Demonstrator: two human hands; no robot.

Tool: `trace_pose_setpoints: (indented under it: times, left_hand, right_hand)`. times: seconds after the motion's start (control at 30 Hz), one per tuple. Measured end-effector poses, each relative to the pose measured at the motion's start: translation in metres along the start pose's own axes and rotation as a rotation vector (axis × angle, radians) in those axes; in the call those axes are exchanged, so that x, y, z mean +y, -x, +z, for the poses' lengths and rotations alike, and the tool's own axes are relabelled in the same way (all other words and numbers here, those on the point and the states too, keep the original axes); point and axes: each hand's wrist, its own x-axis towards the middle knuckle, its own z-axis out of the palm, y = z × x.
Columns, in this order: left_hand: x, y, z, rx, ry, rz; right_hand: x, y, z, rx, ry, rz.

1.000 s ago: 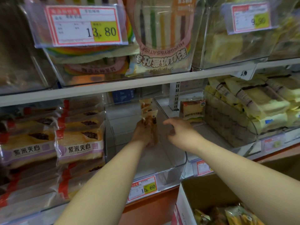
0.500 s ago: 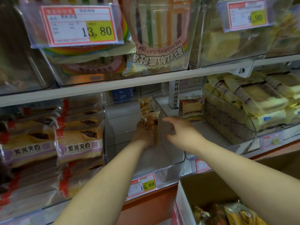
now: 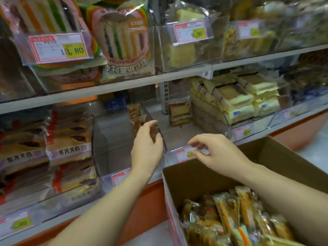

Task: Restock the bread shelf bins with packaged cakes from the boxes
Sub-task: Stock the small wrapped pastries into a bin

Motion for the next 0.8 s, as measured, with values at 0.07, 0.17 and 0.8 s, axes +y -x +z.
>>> trace_pose_setpoints:
  times: [0.07, 0.17, 0.8]
  left_hand:
    - [0.022, 0.018, 0.017, -0.093, -0.033, 0.088]
    - [0.047, 0.042, 0.054, -0.268, -0.132, 0.186]
    - [-0.048, 0.12, 0.285, -1.417, -0.655, -0.082]
  right_hand:
    - [0.02, 0.027, -0.009, 0.017, -0.037, 0.085]
    - [0.062, 0.069, -0.018, 0.058, -0.124, 0.238]
    - [0.212, 0.154, -0.035, -0.493, -0.135, 0.635]
